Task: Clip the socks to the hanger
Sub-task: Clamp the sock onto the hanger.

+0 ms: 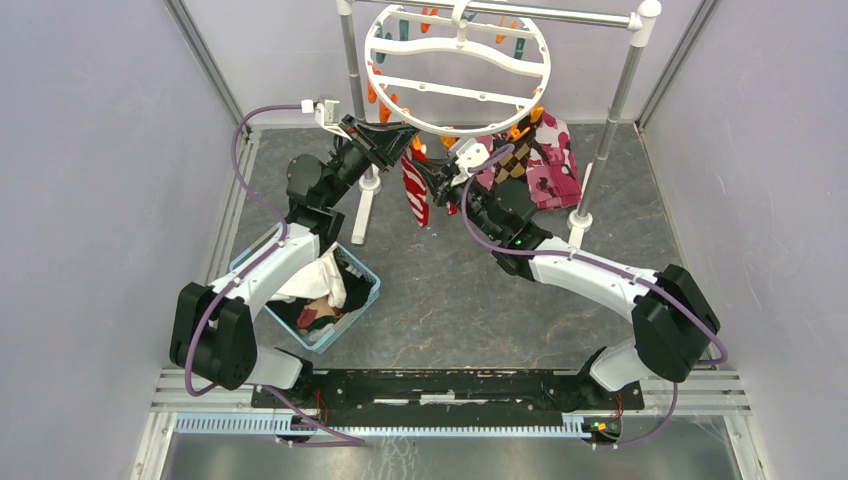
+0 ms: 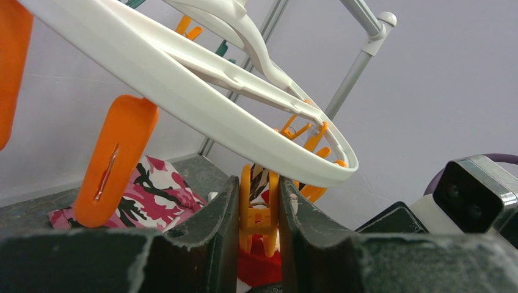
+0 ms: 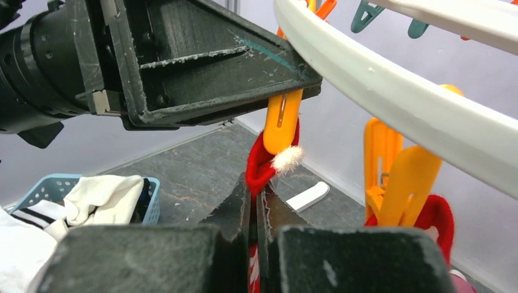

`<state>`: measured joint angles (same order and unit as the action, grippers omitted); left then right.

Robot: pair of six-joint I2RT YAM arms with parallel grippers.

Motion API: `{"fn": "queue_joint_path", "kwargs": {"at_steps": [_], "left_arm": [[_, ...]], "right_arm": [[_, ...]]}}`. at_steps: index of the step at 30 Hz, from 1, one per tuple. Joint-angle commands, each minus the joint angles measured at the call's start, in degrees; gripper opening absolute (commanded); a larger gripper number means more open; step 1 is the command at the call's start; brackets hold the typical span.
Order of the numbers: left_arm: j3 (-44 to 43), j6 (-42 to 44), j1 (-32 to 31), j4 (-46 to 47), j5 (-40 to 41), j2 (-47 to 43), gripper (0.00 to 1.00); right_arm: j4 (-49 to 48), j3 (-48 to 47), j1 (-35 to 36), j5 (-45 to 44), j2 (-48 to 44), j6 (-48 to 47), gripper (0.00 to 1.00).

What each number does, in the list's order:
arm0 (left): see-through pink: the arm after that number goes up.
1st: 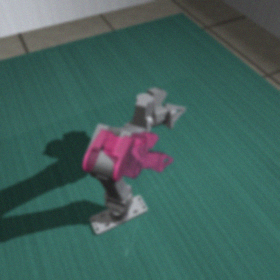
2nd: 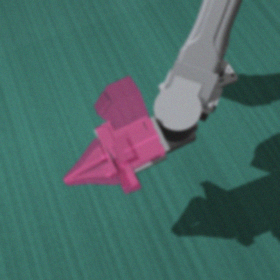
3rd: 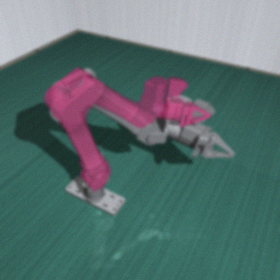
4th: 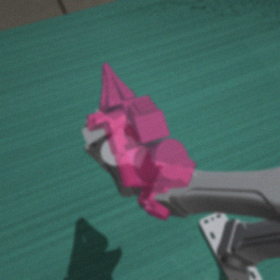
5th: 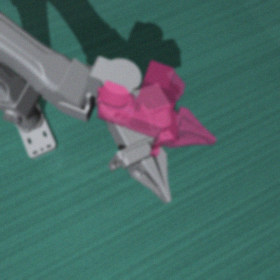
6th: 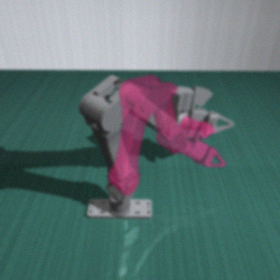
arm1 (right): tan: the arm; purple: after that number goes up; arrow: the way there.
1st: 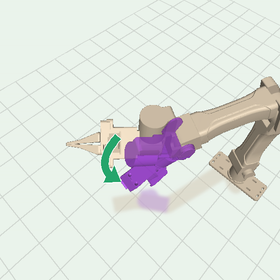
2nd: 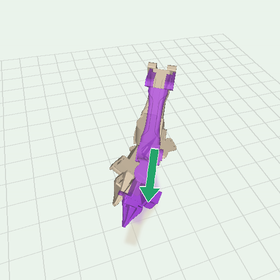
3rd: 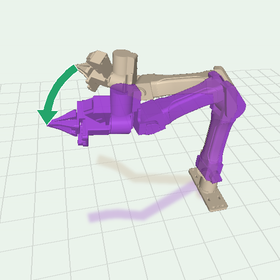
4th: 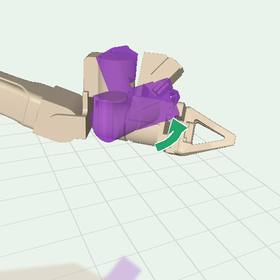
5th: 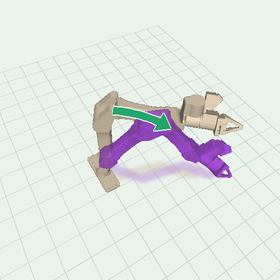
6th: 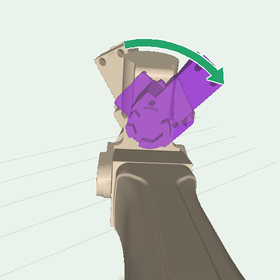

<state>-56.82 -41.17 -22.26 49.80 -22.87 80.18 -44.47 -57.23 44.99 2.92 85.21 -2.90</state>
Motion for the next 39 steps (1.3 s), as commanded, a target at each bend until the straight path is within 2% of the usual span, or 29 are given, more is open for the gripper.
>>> {"fn": "queue_joint_path", "kwargs": {"at_steps": [1, 10, 16, 23, 39], "left_arm": [[-0.1, -0.8, -0.1, 2.7, -1.3, -1.7, 0.02], [-0.2, -0.8, -0.1, 2.8, -1.8, -1.9, 0.02], [-0.7, -0.8, -0.1, 2.9, -2.1, -1.6, 0.02], [-0.7, -0.8, -0.1, 3.2, -2.5, -1.3, 0.02], [-0.4, 1.5, 0.1, 3.0, -5.6, -1.3, 0.02]], "right_arm": [[-4.7, 0.2, -0.8, 0.4, -0.7, 2.8, 0.00], [-4.2, 0.7, -1.6, -0.2, -1.0, 5.4, 0.00], [0.5, 0.7, -1.6, 1.1, -2.0, 2.2, 0.00], [0.5, 3.6, -1.6, -0.3, -3.6, 0.0, 0.00], [-1.3, 0.8, -2.5, 3.1, -3.2, 9.8, 0.00]]}}
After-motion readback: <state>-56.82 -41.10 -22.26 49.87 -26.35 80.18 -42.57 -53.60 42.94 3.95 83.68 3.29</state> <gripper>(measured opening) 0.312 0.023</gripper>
